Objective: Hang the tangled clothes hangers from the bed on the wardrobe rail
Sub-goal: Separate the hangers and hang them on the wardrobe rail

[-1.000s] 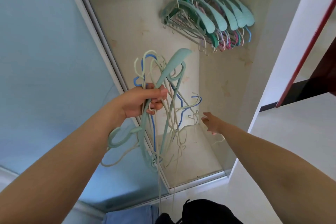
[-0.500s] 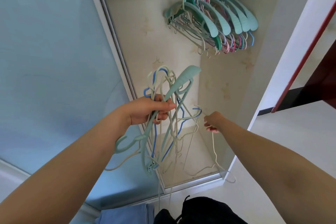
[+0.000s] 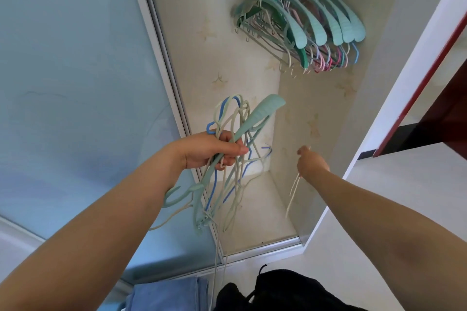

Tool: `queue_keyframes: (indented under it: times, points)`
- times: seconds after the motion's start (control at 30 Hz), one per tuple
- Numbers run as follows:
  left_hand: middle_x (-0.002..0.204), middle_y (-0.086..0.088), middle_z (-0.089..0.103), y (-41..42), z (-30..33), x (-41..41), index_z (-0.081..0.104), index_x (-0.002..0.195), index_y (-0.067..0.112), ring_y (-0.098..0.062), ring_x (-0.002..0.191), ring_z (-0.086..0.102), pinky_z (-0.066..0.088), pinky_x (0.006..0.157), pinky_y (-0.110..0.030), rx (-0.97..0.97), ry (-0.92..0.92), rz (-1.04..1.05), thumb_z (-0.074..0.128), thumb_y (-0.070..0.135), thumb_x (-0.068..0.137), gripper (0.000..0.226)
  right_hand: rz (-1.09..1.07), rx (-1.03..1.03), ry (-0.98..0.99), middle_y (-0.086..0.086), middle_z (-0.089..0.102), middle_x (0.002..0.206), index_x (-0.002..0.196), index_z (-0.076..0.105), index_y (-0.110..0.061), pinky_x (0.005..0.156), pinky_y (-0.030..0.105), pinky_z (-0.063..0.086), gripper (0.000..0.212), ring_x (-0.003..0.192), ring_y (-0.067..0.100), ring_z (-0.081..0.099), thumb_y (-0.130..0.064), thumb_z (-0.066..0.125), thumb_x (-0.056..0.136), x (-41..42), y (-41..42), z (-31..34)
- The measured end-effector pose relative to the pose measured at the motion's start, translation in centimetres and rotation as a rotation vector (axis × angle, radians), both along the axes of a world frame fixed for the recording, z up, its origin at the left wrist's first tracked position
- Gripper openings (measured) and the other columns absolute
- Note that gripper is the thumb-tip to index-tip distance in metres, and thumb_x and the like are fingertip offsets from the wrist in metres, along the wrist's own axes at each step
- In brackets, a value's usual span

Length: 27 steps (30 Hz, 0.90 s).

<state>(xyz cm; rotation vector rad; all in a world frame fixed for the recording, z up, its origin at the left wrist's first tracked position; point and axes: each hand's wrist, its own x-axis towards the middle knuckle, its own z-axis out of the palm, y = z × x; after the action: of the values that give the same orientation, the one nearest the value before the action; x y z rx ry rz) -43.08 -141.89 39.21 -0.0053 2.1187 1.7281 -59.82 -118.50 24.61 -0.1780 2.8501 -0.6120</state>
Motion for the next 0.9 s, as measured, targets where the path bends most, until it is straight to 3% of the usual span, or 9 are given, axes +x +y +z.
queue_keyframes:
  times: [0.1, 0.3, 0.4, 0.5, 0.6, 0.67, 0.77, 0.83, 0.9]
  points:
    - [0.054, 0.005, 0.044, -0.4, -0.5, -0.5, 0.055, 0.070, 0.019, -0.010, 0.054, 0.042, 0.035, 0.050, -0.021, -0.066, 0.000, 0.120, 0.078, 0.026, 0.077, 0.025, 0.100, 0.283, -0.093, 0.015, 0.054, 0.132, 0.135, 0.043, -0.005, 0.097, 0.041, 0.045, 0.042, 0.122, 0.033, 0.053, -0.024, 0.049, 0.098, 0.6, 0.3, 0.2]
    - [0.053, 0.005, 0.047, -0.4, -1.6, -1.9, 0.056, 0.070, 0.021, -0.010, 0.054, 0.045, 0.036, 0.051, -0.023, -0.116, 0.028, 0.294, 0.074, 0.029, 0.083, 0.024, 0.218, 0.620, -0.098, 0.000, 0.062, 0.121, 0.123, 0.061, -0.018, 0.082, 0.031, 0.045, 0.034, 0.113, 0.024, 0.059, -0.035, 0.057, 0.094, 1.5, 0.5, 0.9]
    - [0.052, 0.008, 0.048, -0.3, -2.3, -2.6, 0.055, 0.071, 0.021, -0.007, 0.050, 0.046, 0.039, 0.049, -0.020, -0.127, 0.038, 0.368, 0.071, 0.030, 0.085, 0.023, 0.096, 0.516, -0.143, 0.005, 0.054, 0.132, 0.130, 0.055, -0.017, 0.091, 0.034, 0.045, 0.038, 0.120, 0.026, 0.054, -0.035, 0.050, 0.097, 1.4, 0.5, 1.8]
    - [0.054, 0.005, 0.049, -0.4, -3.3, -3.4, 0.057, 0.072, 0.019, -0.009, 0.052, 0.047, 0.039, 0.047, -0.021, -0.110, 0.076, 0.449, 0.072, 0.031, 0.084, 0.022, 0.094, 0.351, -0.262, 0.013, 0.055, 0.132, 0.129, 0.055, -0.003, 0.099, 0.031, 0.043, 0.035, 0.121, 0.029, 0.054, -0.013, 0.042, 0.098, 0.1, 0.6, 1.5]
    - [0.057, 0.000, 0.050, -0.5, -4.0, -4.3, 0.060, 0.078, 0.014, -0.013, 0.052, 0.047, 0.039, 0.048, -0.022, -0.075, 0.117, 0.561, 0.072, 0.031, 0.084, 0.022, 0.195, 0.431, -0.397, 0.015, 0.061, 0.093, 0.116, 0.060, 0.009, 0.063, 0.001, 0.037, 0.029, 0.089, 0.020, 0.057, 0.000, 0.042, 0.094, 0.1, 0.4, 3.1]
    - [0.058, -0.004, 0.049, -0.7, -4.4, -4.9, 0.058, 0.072, 0.014, -0.014, 0.049, 0.045, 0.039, 0.047, -0.022, -0.027, 0.133, 0.658, 0.073, 0.030, 0.083, 0.025, 0.178, 0.229, -0.394, 0.009, 0.051, 0.073, 0.091, 0.060, 0.005, 0.056, 0.011, 0.035, 0.018, 0.069, 0.021, 0.050, 0.002, 0.042, 0.093, 0.3, -0.2, 3.9]
    - [0.059, -0.004, 0.049, -0.8, -4.7, -5.9, 0.055, 0.069, 0.015, -0.013, 0.048, 0.045, 0.039, 0.047, -0.022, 0.022, 0.125, 0.800, 0.073, 0.030, 0.083, 0.028, 0.010, -0.139, -0.376, 0.001, 0.031, 0.051, 0.074, 0.056, -0.007, 0.046, 0.020, 0.017, 0.037, 0.045, 0.015, 0.022, -0.026, 0.040, 0.101, 0.4, -0.8, 5.6]
    - [0.060, -0.004, 0.049, -1.1, -4.9, -6.5, 0.055, 0.071, 0.015, -0.014, 0.050, 0.046, 0.040, 0.050, -0.022, 0.035, 0.113, 0.859, 0.072, 0.032, 0.083, 0.027, -0.024, -0.191, -0.399, 0.003, 0.030, 0.054, 0.074, 0.059, -0.010, 0.045, 0.019, 0.019, 0.046, 0.044, 0.014, 0.023, -0.036, 0.033, 0.103, 0.2, -1.8, 6.6]
    - [0.062, -0.005, 0.050, -1.4, -5.0, -7.1, 0.056, 0.072, 0.014, -0.016, 0.052, 0.046, 0.041, 0.054, -0.023, 0.052, 0.109, 0.896, 0.072, 0.033, 0.083, 0.027, 0.015, -0.179, -0.261, 0.008, 0.044, 0.062, 0.070, 0.053, -0.013, 0.049, 0.023, 0.031, 0.042, 0.050, 0.019, 0.040, -0.029, 0.034, 0.104, 0.5, -2.9, 7.6]
